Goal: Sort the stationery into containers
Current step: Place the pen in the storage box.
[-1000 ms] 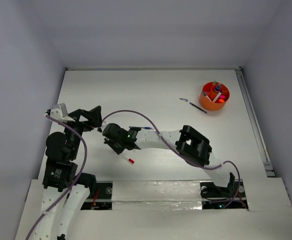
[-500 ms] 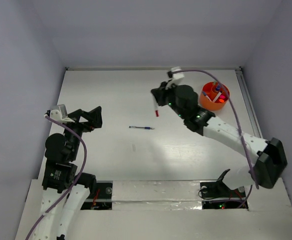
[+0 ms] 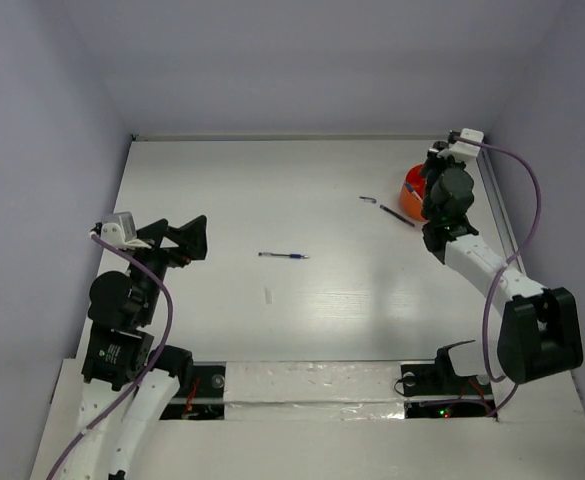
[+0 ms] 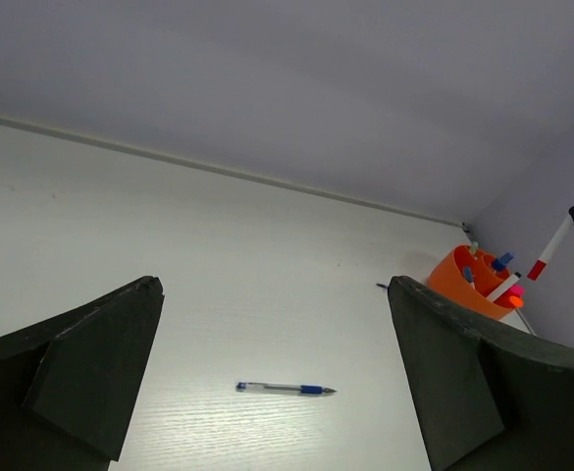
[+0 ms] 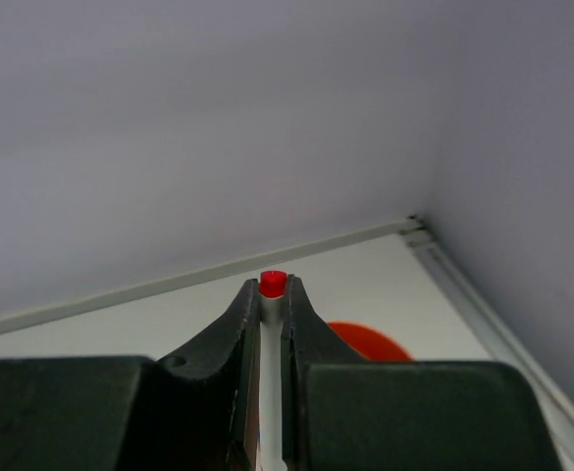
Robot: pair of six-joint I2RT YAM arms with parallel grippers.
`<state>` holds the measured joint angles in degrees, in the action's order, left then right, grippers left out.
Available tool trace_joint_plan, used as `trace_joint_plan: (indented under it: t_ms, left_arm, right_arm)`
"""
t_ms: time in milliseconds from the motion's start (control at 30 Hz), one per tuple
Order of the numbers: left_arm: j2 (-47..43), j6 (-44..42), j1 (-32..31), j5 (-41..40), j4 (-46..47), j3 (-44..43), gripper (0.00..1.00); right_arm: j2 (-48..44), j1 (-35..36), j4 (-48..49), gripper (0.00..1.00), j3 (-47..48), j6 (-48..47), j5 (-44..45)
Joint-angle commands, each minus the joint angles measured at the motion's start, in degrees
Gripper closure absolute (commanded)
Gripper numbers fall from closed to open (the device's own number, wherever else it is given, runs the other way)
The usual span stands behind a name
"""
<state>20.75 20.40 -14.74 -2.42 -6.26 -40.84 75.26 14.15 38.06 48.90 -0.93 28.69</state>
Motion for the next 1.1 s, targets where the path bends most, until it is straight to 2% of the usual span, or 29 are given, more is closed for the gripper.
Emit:
trace_joint_plan:
  t_ms: [0,300,633,1067]
  left_arm:
    - [-1.06,-0.54,-1.60,-0.48,1.96,-0.38,0.01]
    - [-0.89,-1.42,-5.30,-1.80,1.52,-0.73,0.01]
    - [-1.68,-1.86,-5.82,-2.59,1.52,-1.00,0.01]
    - [-1.50,-1.86,-5.82,-2.59,1.60,-0.82,0.01]
  right_arm:
    - [5.83,-1.58,13.78,1.00,2.59,-8.99,6.37]
    - [16.58,-2.20,22.57,1.00,5.50,-18.31,7.79]
    - [22.82,-2.20,26.44,1.00,4.10,-19.37,7.61]
    - [26.07,-2.20,28.21,1.00,0.14,-15.60,8.67]
